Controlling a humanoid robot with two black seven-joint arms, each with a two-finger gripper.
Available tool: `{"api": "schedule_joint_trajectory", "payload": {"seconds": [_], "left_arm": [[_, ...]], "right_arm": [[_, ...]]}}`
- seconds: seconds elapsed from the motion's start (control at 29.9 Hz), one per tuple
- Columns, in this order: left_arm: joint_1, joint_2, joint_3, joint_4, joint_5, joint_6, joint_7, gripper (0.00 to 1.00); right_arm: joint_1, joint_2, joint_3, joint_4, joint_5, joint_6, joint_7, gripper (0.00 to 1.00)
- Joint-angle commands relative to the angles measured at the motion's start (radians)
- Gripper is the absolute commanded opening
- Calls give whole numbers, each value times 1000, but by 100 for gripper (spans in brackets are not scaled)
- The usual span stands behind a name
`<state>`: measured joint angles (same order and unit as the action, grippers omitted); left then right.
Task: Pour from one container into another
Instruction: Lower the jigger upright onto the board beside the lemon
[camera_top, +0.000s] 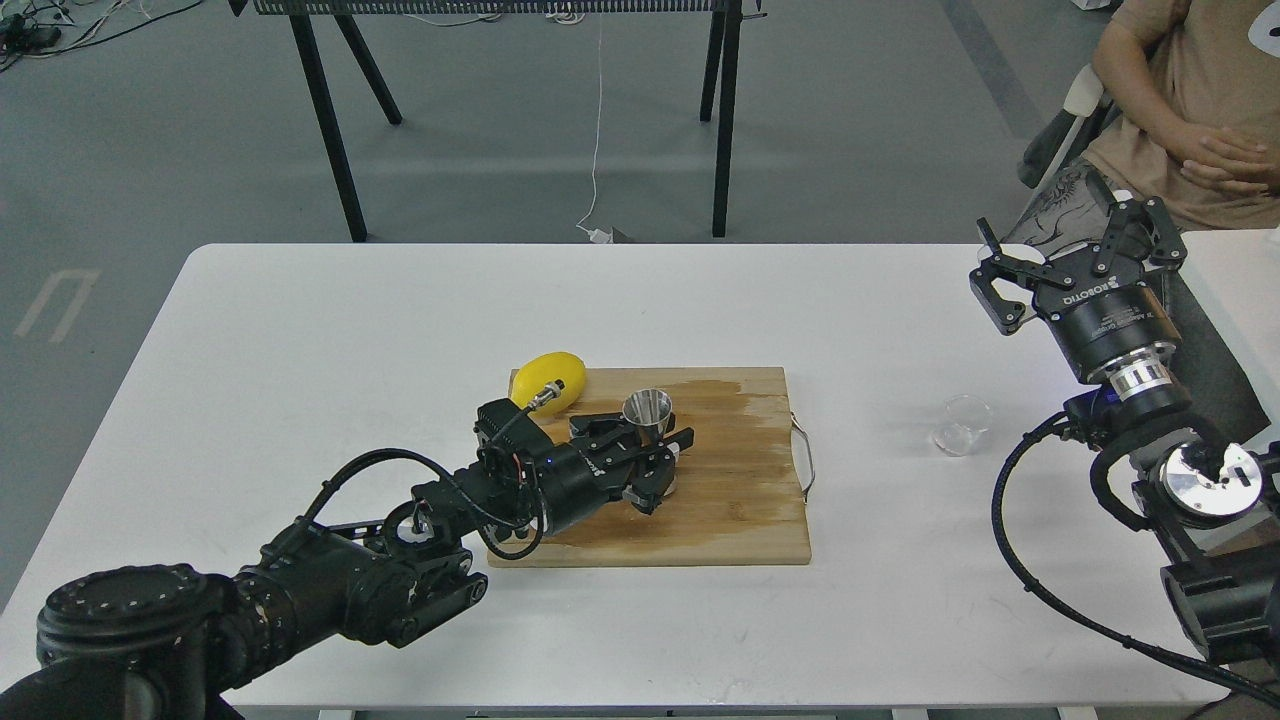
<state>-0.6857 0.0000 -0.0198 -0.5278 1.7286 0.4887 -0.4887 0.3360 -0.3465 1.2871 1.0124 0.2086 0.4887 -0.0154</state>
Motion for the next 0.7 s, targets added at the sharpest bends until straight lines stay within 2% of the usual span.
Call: {"api": "schedule_joint_trajectory", "payload": {"seconds": [0.0,0.07,0.17,0.2,0.33,0.67], "left_arm": [[0,0,12,0,-1,0,0,48],[0,0,12,0,-1,0,0,58],[0,0,12,-3,-1,0,0,84],[0,0,12,-3,-1,0,0,88],[0,0,14,-3,0,0,0,94],[11,0,15,-3,-1,0,0,94]], "right_arm": [[0,0,0,-1,0,0,2,99],[0,0,0,0,0,0,2,99],[-2,0,1,0,0,0,2,99],[-3,0,1,0,2,0,2,99],[-5,0,1,0,2,0,2,99],[-6,0,1,-2,2,0,2,99]]}}
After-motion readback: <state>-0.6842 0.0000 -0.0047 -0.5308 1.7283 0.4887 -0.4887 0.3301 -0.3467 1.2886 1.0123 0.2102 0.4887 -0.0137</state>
